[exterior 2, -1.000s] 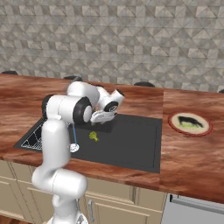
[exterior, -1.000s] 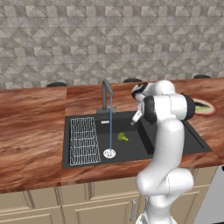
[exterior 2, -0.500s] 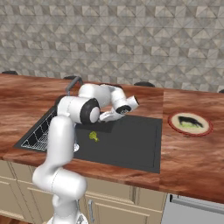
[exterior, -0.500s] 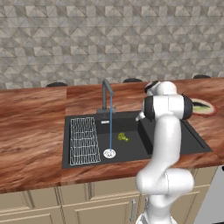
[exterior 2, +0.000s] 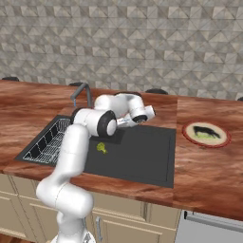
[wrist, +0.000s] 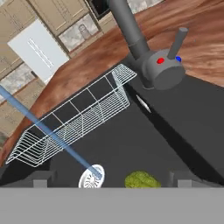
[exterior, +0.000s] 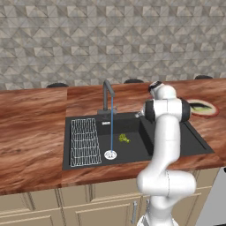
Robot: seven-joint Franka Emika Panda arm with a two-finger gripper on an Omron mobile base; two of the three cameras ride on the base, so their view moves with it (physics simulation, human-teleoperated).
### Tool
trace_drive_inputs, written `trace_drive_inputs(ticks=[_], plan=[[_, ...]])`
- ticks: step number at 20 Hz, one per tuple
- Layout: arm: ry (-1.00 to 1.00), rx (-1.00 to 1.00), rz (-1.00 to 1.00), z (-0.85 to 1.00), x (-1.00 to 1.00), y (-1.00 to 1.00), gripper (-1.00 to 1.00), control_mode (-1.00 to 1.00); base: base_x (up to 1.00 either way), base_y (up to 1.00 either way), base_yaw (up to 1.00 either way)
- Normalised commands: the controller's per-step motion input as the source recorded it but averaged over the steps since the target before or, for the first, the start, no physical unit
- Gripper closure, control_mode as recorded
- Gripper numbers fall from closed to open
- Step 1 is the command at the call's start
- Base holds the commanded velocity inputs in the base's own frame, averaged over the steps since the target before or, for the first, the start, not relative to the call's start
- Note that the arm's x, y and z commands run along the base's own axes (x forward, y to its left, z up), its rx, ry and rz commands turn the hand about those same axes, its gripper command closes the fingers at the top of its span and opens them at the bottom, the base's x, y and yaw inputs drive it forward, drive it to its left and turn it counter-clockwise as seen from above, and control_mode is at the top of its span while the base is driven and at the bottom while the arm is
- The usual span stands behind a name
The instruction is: Turn on the sink faucet. Then move the broccoli from the counter to the sink. Turn off the sink. Move the vegetable from the sink to the pot next to the stove. Finally move the pot to the rear center burner.
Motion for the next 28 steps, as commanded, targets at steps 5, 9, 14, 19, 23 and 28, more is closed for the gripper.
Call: trace_drive_inputs(ticks=[5, 9, 14, 19, 23, 28], plan=[[-0.07, 0.17, 0.01, 0.00, 0.58, 0.00, -1.00, -1.00, 0.00, 0.00, 0.00], [-0.13, 0.09, 0.02, -0.06, 0.47, 0.03, -1.00, -1.00, 0.00, 0.00, 0.00], [-0.28, 0.02, 0.02, -0.13, 0.24, 0.12, -1.00, -1.00, 0.00, 0.00, 0.00], [-0.36, 0.00, 0.01, -0.08, 0.14, 0.18, -1.00, -1.00, 0.00, 0.00, 0.00], [-0.15, 0.03, 0.00, -0.03, 0.14, 0.30, -1.00, -1.00, 0.00, 0.00, 0.00], [-0.06, 0.02, -0.03, -0.02, -0.11, 0.35, -1.00, -1.00, 0.00, 0.00, 0.00]])
